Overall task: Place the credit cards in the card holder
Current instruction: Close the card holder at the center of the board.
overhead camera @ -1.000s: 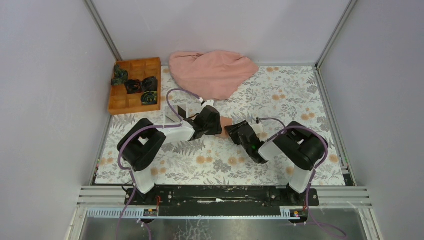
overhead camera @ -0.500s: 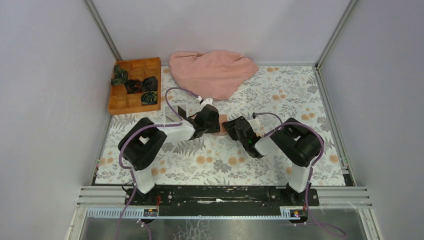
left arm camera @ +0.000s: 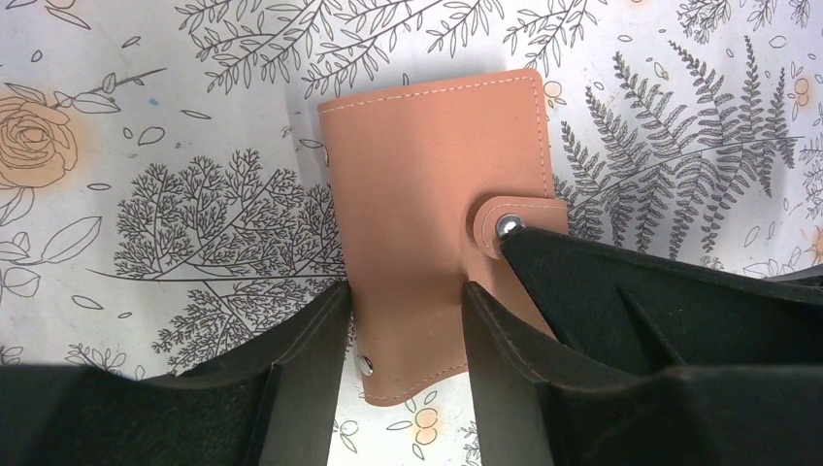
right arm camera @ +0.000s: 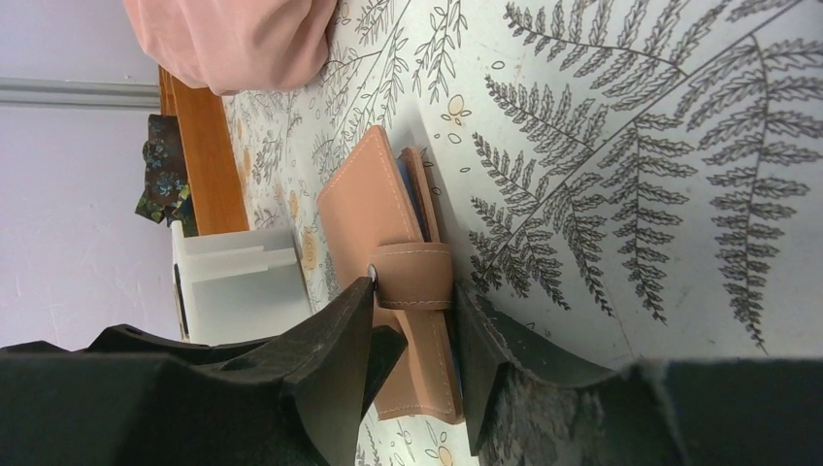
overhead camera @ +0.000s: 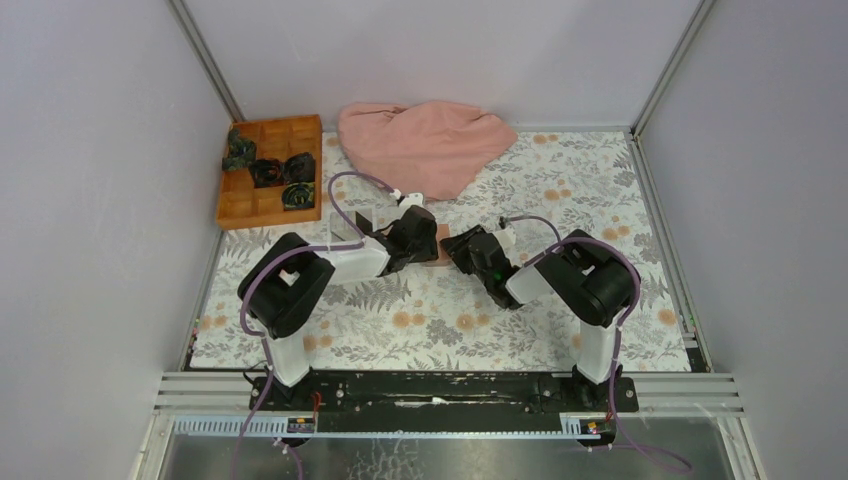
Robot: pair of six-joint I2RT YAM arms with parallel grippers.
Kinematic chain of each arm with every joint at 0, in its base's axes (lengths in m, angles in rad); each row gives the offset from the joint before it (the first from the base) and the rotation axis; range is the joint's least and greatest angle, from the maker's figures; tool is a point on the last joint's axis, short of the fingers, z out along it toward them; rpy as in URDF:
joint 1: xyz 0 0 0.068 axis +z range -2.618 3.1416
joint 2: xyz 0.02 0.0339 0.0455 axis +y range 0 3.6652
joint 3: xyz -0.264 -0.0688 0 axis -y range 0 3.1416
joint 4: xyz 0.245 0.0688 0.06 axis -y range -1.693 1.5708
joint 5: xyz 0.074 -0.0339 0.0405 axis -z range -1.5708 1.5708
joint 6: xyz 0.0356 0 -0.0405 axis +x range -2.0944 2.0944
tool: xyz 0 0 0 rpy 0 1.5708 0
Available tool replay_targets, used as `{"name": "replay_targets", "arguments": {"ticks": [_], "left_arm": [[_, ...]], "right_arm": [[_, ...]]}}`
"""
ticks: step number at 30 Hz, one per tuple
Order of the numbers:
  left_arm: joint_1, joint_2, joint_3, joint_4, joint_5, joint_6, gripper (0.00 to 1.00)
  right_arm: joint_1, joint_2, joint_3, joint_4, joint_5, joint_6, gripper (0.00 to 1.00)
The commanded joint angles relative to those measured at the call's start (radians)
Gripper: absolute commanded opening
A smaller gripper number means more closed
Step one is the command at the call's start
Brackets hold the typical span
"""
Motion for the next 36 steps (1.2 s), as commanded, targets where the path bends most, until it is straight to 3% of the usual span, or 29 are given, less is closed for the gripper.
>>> {"name": "replay_targets", "arguments": {"ticks": [1,36], "left_arm": [[-0.020,0.089,-0.032,-0.151,0.069,0.040,0.52],[-0.011,0.108,-0.005,-0.163,0.081,0.042,0.50]], "right_arm": [[0.018,0.078,0.012,-0.167,-0.143,-0.056,0.45],[0.020,0.168,0.046,-0.167,-0.293,-0.107,0.43]]}}
